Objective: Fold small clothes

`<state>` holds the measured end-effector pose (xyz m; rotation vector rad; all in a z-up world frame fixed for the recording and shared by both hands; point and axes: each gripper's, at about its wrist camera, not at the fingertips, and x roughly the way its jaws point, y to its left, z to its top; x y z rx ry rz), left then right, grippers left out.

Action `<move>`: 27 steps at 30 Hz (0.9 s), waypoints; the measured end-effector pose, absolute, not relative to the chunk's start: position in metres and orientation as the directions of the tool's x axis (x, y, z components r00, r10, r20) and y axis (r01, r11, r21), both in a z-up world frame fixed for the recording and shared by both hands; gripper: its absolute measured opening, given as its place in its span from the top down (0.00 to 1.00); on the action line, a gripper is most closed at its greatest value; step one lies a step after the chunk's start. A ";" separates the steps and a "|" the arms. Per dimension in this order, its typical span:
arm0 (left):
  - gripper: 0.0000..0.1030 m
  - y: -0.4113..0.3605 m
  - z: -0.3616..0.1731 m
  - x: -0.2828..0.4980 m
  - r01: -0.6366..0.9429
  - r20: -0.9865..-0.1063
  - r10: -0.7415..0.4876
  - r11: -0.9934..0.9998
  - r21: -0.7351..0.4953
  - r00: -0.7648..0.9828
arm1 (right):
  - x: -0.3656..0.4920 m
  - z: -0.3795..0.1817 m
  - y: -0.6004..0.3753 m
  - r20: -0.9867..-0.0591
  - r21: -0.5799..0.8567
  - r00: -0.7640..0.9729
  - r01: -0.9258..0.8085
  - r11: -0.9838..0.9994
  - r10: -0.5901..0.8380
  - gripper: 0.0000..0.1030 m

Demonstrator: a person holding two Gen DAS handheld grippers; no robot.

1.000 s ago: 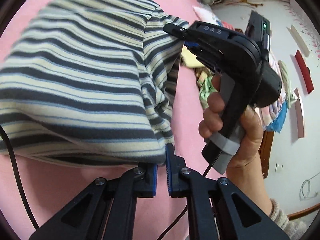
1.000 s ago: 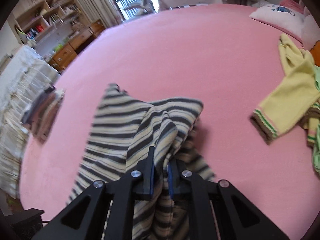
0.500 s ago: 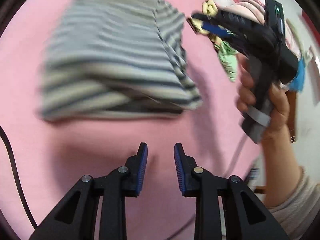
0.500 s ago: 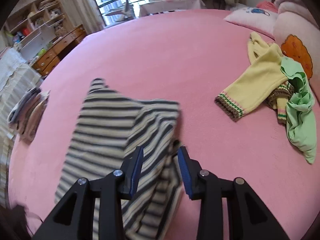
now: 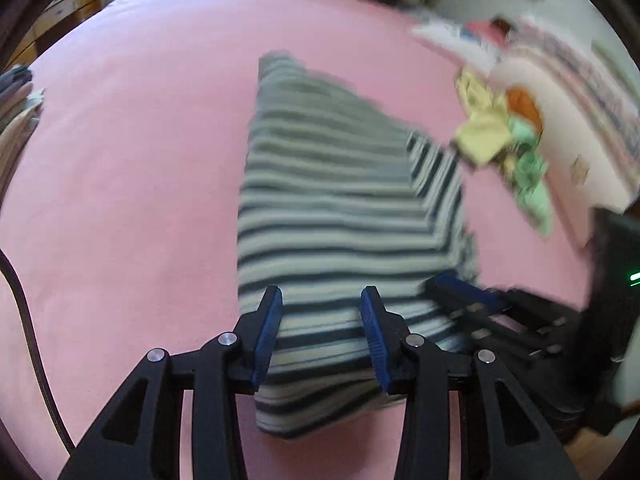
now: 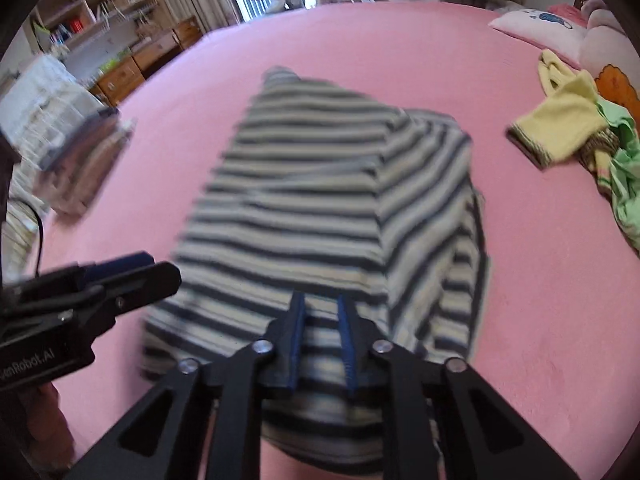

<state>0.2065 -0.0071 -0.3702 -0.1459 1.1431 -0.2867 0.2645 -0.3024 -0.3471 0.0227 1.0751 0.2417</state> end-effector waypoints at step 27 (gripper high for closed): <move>0.25 0.070 -0.339 0.210 0.187 -0.855 -0.257 0.964 -0.191 0.450 | 0.229 -0.305 -0.380 -0.871 0.134 0.478 0.013 0.991 0.111 0.52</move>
